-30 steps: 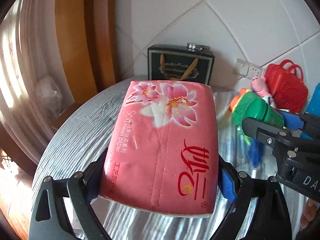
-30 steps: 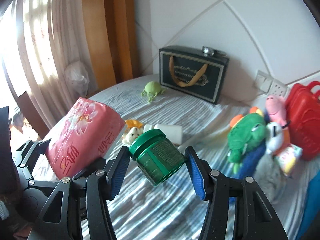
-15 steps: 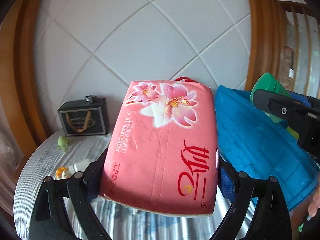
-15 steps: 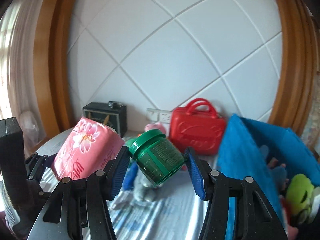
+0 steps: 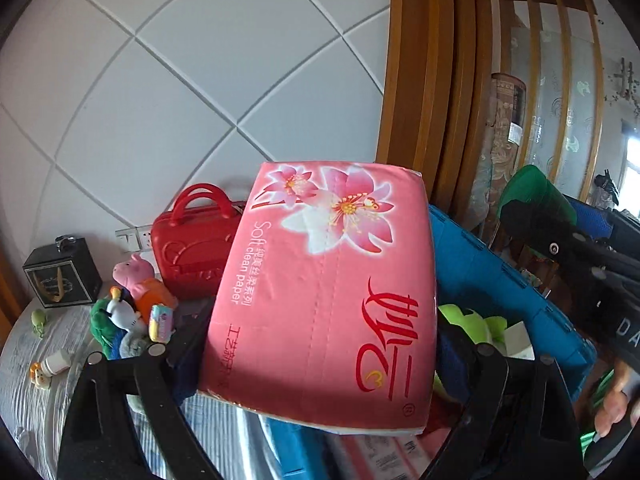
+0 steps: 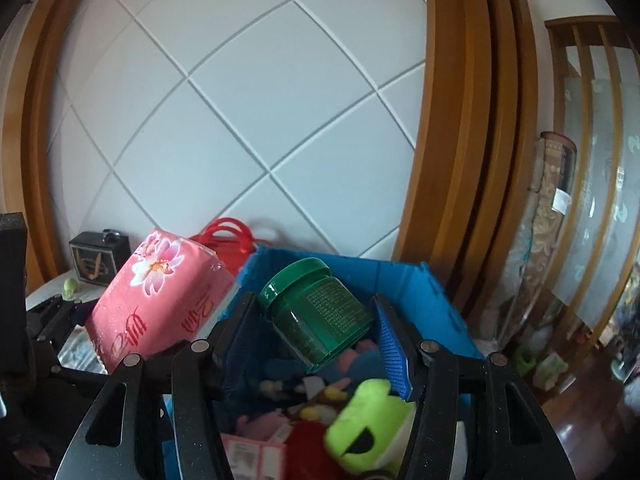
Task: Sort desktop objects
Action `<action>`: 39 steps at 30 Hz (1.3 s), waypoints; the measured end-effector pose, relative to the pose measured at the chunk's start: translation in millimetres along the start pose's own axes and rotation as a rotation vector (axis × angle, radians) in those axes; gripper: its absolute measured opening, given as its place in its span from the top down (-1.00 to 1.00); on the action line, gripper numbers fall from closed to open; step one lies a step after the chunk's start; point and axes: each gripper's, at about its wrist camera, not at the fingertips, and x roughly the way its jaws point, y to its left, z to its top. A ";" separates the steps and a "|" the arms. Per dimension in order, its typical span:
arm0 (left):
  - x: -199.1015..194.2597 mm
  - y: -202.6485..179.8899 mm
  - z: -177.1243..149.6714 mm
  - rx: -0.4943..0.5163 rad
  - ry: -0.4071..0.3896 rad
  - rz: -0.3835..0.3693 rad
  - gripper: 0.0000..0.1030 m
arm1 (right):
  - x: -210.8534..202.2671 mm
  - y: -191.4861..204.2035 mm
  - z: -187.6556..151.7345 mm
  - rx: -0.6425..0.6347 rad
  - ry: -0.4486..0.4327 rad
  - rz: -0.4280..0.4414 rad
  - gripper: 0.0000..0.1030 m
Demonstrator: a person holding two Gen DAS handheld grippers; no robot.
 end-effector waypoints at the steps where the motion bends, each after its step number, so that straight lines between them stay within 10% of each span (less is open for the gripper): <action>1: 10.7 -9.9 3.9 -0.002 0.019 0.008 -0.81 | 13.2 -9.8 0.3 -0.004 0.017 0.005 -0.09; 13: 84.3 -51.2 1.6 0.030 0.150 0.142 -0.81 | 101.2 -65.1 -24.2 -0.006 0.164 0.099 -0.09; 22: 85.9 -48.0 7.1 0.033 0.096 0.188 -0.86 | 123.0 -70.1 -26.2 -0.025 0.171 0.093 -0.19; 25: 84.9 -45.9 6.0 0.029 0.104 0.179 -0.87 | 120.7 -72.5 -25.1 -0.031 0.160 0.079 -0.68; 31: 57.1 -43.9 7.0 0.023 0.073 0.170 -0.87 | 100.0 -75.7 -18.1 -0.033 0.120 0.061 -0.99; 39: -10.8 -41.0 -0.6 0.028 -0.020 0.152 -0.96 | 31.1 -77.0 -11.3 -0.011 0.063 0.026 -0.99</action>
